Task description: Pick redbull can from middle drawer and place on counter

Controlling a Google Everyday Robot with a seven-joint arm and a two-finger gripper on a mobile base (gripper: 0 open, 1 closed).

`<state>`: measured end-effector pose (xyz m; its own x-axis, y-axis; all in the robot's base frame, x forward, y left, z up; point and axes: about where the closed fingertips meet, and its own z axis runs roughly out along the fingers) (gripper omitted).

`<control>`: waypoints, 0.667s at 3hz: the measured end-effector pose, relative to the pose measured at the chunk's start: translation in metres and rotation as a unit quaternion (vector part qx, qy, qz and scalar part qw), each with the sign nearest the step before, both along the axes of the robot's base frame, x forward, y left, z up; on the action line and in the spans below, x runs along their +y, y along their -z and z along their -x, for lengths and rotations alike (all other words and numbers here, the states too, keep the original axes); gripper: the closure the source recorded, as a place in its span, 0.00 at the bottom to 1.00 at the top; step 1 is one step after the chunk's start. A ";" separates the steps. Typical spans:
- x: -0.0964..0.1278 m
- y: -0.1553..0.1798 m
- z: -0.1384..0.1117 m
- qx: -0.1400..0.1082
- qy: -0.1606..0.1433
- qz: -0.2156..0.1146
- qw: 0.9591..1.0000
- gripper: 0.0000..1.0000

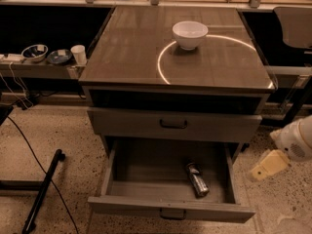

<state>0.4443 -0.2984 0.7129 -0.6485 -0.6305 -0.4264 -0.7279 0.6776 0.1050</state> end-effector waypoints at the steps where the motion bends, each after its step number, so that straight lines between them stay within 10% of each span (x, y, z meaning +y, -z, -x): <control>1: 0.009 0.005 0.004 -0.036 -0.053 0.005 0.998 0.00; 2: 0.011 0.005 0.004 -0.053 -0.097 0.015 0.994 0.00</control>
Offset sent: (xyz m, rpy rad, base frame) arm -0.0027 0.0083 -0.0053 -0.0061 -0.0665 0.0867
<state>0.4400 -0.2872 0.7075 -0.4652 -0.7535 -0.4647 -0.8515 0.5244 0.0021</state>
